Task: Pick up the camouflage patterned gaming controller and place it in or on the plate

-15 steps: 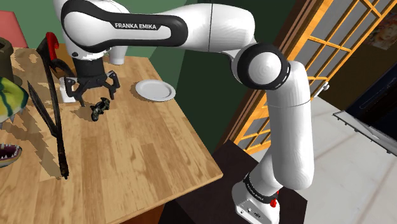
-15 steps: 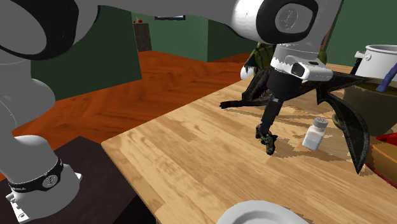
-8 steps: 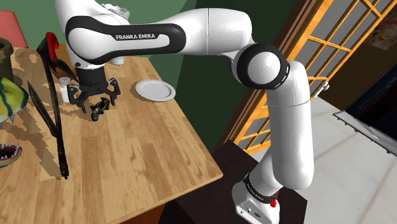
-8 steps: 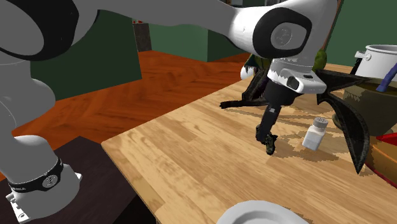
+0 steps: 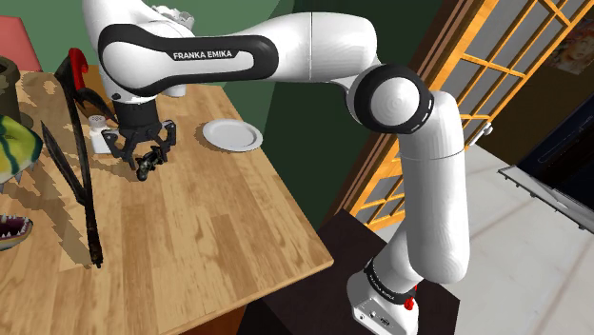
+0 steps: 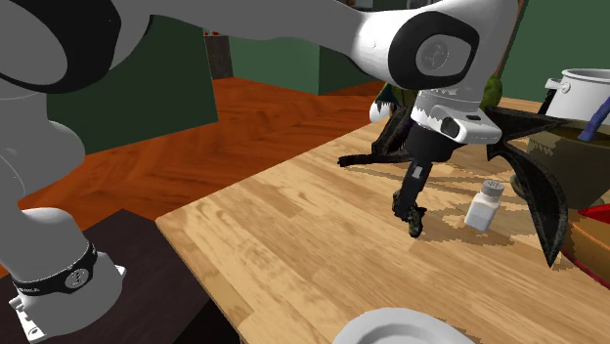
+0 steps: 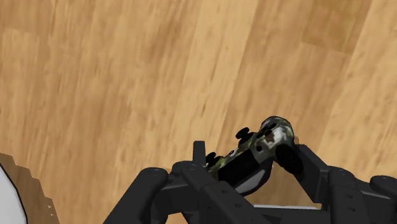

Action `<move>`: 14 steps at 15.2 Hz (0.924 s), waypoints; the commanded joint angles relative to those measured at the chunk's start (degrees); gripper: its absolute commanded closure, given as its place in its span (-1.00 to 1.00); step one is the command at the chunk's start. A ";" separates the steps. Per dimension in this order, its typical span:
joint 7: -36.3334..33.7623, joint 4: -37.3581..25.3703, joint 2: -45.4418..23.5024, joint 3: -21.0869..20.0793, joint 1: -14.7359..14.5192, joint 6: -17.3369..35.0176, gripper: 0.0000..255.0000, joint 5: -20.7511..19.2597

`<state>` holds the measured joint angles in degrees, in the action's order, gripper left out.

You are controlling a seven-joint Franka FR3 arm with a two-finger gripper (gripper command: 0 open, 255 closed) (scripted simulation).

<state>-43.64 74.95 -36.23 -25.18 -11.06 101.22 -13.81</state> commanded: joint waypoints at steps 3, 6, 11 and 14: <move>-0.01 -0.01 -0.05 0.00 -0.02 0.00 1.00 0.01; 0.00 0.02 -0.05 0.00 -0.02 0.03 1.00 0.00; 0.23 -2.25 0.49 -0.18 -0.22 -2.70 1.00 0.27; 0.39 -4.21 0.74 -0.28 -0.45 -4.85 1.00 0.42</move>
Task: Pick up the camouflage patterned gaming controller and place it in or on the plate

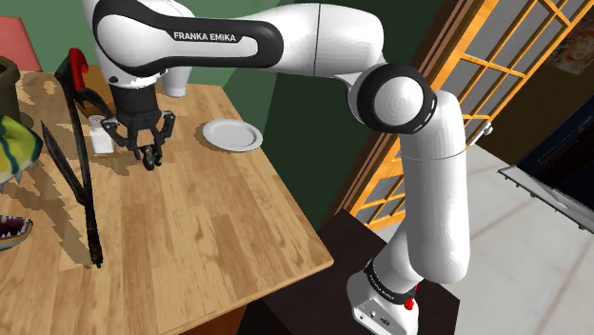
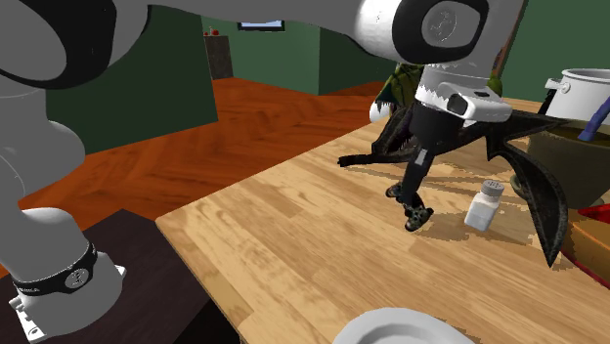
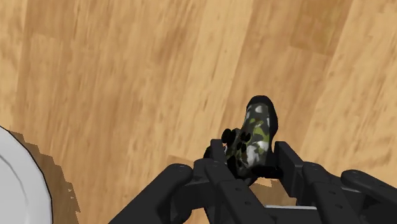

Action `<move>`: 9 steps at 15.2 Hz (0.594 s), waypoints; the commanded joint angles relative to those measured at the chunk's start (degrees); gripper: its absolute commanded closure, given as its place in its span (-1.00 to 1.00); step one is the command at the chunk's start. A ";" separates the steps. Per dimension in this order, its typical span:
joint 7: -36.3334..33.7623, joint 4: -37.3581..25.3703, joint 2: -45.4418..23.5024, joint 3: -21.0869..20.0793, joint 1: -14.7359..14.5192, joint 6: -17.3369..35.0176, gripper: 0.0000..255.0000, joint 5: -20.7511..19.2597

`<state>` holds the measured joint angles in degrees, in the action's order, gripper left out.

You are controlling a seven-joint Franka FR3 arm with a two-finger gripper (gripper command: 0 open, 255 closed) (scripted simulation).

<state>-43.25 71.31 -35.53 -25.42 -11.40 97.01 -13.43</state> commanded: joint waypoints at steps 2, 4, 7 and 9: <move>0.10 -2.01 0.13 -0.09 -0.31 -2.13 1.00 0.12; 0.20 -3.56 0.15 -0.13 -0.54 -3.66 1.00 0.16; 0.35 -6.14 0.03 -0.16 -0.96 -6.05 1.00 0.17; 0.45 -8.05 -0.16 -0.16 -1.30 -7.73 1.00 0.14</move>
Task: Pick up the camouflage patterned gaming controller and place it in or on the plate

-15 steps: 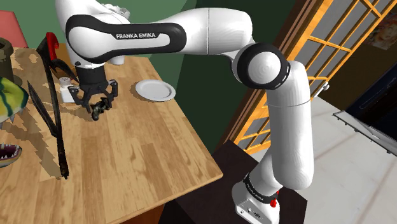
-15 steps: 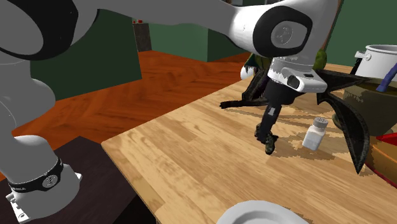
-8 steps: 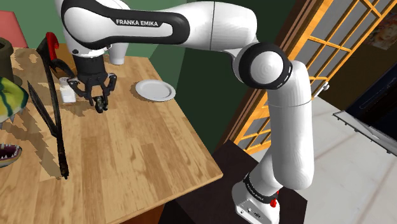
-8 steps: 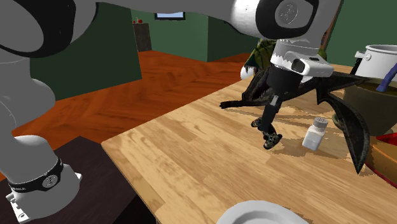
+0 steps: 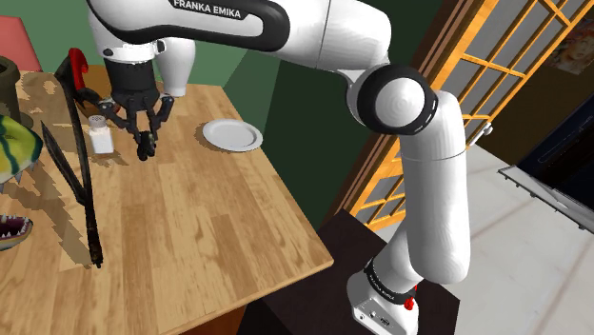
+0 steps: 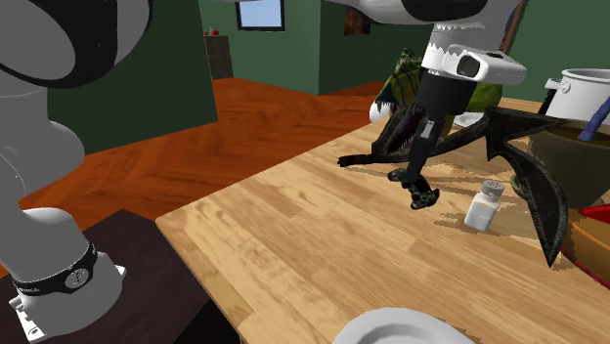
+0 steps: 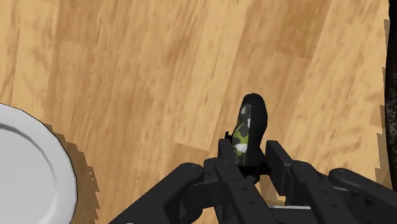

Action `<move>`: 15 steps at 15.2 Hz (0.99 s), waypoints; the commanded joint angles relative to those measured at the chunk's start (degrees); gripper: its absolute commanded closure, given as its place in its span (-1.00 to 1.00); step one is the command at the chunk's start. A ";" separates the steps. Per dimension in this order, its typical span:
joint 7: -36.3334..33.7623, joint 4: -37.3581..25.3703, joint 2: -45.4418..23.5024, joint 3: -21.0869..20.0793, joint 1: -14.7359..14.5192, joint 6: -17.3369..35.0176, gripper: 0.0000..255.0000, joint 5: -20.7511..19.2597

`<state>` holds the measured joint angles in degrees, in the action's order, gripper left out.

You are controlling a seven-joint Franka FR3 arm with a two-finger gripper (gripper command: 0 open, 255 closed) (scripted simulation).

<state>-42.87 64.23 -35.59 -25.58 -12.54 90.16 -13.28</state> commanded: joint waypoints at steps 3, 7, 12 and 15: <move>2.17 2.26 2.28 0.13 2.52 0.04 1.00 0.66; 6.62 7.82 6.17 0.69 7.50 1.96 1.00 1.81; 12.49 12.13 9.47 1.87 12.94 3.35 1.00 2.81; 16.07 13.54 10.70 2.76 15.86 3.78 1.00 3.18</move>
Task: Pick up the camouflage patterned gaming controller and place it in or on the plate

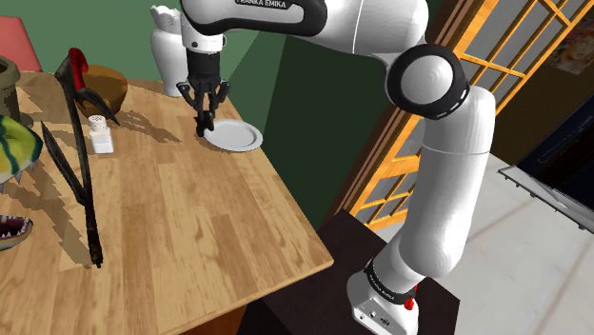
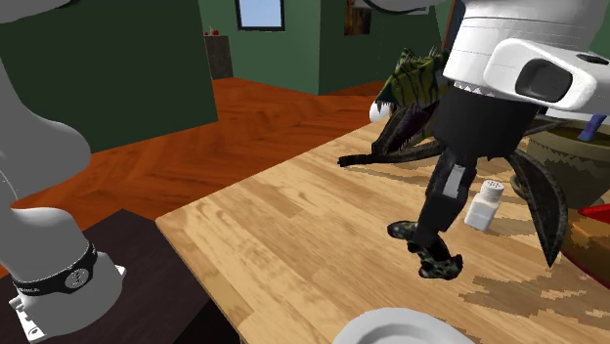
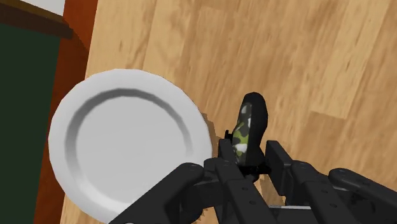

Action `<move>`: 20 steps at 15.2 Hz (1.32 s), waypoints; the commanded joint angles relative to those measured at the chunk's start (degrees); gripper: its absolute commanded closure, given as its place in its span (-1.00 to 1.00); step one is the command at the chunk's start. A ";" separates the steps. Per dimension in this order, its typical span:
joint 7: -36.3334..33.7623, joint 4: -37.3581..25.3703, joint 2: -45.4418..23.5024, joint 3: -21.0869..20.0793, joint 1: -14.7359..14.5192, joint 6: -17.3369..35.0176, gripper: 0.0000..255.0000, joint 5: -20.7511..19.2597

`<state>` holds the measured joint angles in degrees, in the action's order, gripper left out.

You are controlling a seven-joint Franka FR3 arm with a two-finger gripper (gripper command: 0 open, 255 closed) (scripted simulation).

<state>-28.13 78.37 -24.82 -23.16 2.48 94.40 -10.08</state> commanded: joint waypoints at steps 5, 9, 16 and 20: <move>7.29 -0.01 0.79 2.03 5.26 -0.32 1.00 0.23; 11.50 -0.92 0.50 3.31 8.15 -0.65 1.00 0.15; 11.11 4.18 0.28 3.46 8.54 4.61 1.00 -0.02; 10.85 6.64 -0.16 3.58 8.67 7.46 1.00 -0.24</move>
<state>-17.13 84.16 -24.59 -19.60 11.20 101.10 -10.29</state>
